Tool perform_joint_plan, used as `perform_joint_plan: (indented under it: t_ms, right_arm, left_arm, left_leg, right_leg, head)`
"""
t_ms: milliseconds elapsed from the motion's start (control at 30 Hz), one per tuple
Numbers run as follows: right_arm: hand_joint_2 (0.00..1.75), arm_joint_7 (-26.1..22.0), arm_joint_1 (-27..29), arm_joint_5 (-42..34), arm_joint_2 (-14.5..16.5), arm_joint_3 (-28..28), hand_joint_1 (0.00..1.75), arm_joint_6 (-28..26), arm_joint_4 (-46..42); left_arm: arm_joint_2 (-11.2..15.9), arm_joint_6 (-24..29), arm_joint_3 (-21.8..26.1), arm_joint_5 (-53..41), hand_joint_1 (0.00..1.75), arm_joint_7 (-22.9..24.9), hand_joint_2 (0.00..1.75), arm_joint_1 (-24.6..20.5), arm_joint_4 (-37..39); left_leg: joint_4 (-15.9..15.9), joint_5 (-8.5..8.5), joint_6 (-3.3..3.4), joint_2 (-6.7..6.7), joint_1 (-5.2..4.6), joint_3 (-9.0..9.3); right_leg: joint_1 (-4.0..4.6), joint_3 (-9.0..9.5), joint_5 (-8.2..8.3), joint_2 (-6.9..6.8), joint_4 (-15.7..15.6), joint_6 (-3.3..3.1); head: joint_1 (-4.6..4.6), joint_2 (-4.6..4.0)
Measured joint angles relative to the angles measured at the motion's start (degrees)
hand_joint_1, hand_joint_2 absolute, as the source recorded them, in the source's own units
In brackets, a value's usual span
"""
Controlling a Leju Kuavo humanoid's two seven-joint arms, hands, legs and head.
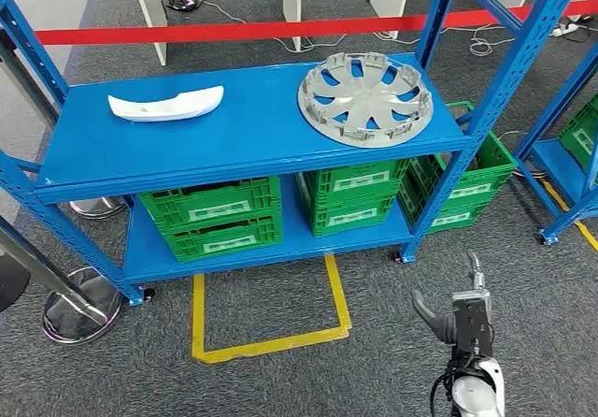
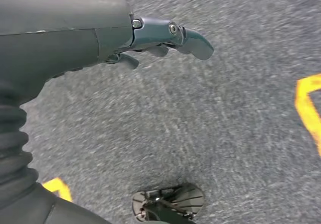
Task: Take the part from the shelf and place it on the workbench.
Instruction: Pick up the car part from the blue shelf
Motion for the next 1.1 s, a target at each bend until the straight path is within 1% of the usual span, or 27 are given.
perform_joint_plan:
  t_ms: [167, 333, 533, 667, 900, 1000, 1100]
  right_arm:
    - [1.75, 0.1, 0.7, 2.3, -0.3, 1.2, 0.0, 0.2, -4.9]
    - [1.75, 1.2, 0.0, 5.5, -1.7, 4.6, 0.0, 0.9, -10.1]
    - [1.75, 1.8, -3.1, 8.6, -3.5, 8.8, 0.0, 1.2, -13.3]
    - [1.75, 2.0, -4.8, 10.1, -4.9, 11.7, 0.0, 2.6, -14.4]
    - [1.75, 2.2, -8.0, 12.3, -7.7, 16.8, 0.0, 5.4, -16.7]
    - [1.75, 2.6, -9.1, 12.6, -8.3, 18.1, 0.0, 5.8, -17.3]
    - [1.75, 2.9, -10.2, 13.4, -9.0, 19.4, 0.0, 6.1, -17.5]
  left_arm:
    - [0.2, -0.7, -1.1, -1.2, 0.0, -0.9, 1.75, 0.0, 0.0]
    - [0.6, -0.8, -2.2, -2.7, 0.0, -0.5, 1.75, -0.1, 0.2]
    - [1.1, -0.5, -3.5, -4.9, 0.0, 1.1, 1.75, -0.1, 0.3]
    - [1.4, -0.1, -4.2, -5.7, 0.0, 1.4, 1.75, -0.1, 0.4]
    - [1.6, 1.0, -5.0, -6.1, 0.0, 0.0, 1.75, -1.2, 0.6]
    - [1.6, 1.4, -5.2, -6.1, 0.0, -0.1, 1.75, -1.7, 0.6]
    - [1.6, 2.8, -5.3, -6.1, 0.0, -0.8, 0.44, -1.9, 0.6]
  left_leg:
    - [0.0, 0.01, -0.02, 0.01, 0.0, 0.0]
    - [0.0, 0.03, -0.01, 0.01, 0.0, 0.0]
    - [0.0, 0.05, -0.01, 0.01, 0.0, 0.0]
    - [0.0, 0.06, -0.02, 0.01, 0.0, 0.0]
    - [0.0, 0.09, -0.01, 0.01, -0.01, -0.04]
    - [0.0, 0.13, 0.0, 0.01, -0.01, -0.04]
    - [0.0, 0.14, -0.01, 0.01, -0.01, -0.05]
  right_leg:
    - [-0.01, 0.01, 0.02, 0.03, 0.0, -0.02]
    - [0.0, 0.01, 0.05, 0.04, 0.0, -0.03]
    - [0.0, -0.01, 0.05, 0.04, 0.0, -0.03]
    - [0.0, -0.02, 0.05, 0.03, 0.0, -0.03]
    - [-0.01, -0.06, 0.08, 0.02, 0.0, -0.03]
    - [0.0, -0.06, 0.1, 0.01, 0.0, -0.03]
    - [0.0, -0.1, 0.1, 0.02, 0.1, -0.03]
  head:
    - [0.02, 0.0]
    - [0.02, 0.0]
    - [0.01, 0.0]
    - [0.02, 0.0]
    - [0.03, 0.0]
    - [0.02, 0.0]
    - [0.02, 0.0]
